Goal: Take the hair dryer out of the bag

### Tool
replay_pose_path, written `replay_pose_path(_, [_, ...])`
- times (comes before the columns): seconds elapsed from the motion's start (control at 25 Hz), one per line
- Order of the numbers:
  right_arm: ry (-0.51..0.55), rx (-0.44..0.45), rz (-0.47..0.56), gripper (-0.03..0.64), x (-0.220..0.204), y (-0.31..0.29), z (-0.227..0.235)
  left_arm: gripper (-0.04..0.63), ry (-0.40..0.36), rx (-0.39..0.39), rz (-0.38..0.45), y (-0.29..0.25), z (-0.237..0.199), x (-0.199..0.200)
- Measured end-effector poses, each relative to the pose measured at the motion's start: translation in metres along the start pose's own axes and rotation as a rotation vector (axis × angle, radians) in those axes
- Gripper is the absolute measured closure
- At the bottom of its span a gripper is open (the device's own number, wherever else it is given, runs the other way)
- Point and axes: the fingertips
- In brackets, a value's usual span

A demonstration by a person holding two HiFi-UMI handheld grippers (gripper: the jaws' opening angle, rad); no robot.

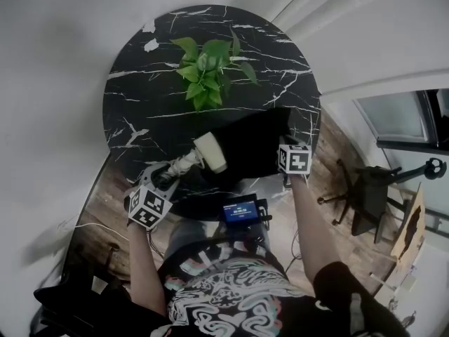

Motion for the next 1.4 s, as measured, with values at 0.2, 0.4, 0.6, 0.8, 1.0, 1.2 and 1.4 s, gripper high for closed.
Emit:
replay_pose_path(0.2, [0.001, -0.007, 0.001, 0.595, -0.001, 0.0, 0.0, 0.399, 0.038, -0.014, 0.001, -0.001, 0.0, -0.001])
replay_pose_path(0.4, [-0.003, -0.018, 0.015, 0.595, -0.001, 0.0, 0.001, 0.394, 0.054, 0.03, 0.015, 0.001, 0.0, 0.0])
replay_pose_path(0.6, [0.007, -0.019, 0.019, 0.595, 0.0, 0.001, 0.0, 0.343, 0.049, 0.07, 0.011, 0.002, -0.006, -0.002])
replay_pose_path(0.8, [0.024, -0.025, 0.021, 0.595, -0.001, 0.001, -0.001, 0.333, 0.039, 0.071, 0.007, 0.004, -0.006, 0.0])
replay_pose_path(1.0, [0.025, -0.022, 0.031, 0.595, -0.001, 0.001, -0.001, 0.314, 0.075, 0.078, 0.049, 0.006, -0.007, 0.009])
replay_pose_path(1.2, [0.028, -0.027, 0.036, 0.595, 0.0, 0.001, -0.001, 0.303, 0.08, 0.083, 0.068, 0.009, -0.009, 0.017])
replay_pose_path(1.4, [0.062, -0.033, 0.031, 0.594, 0.0, 0.001, -0.001, 0.302, 0.075, 0.086, 0.087, 0.006, -0.011, 0.024])
Point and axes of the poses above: the fingertips, and each gripper's own axes: y backward along the fingers, z to its right, x out of its top, and after that the axes turned 11 degrees about z, right-handed
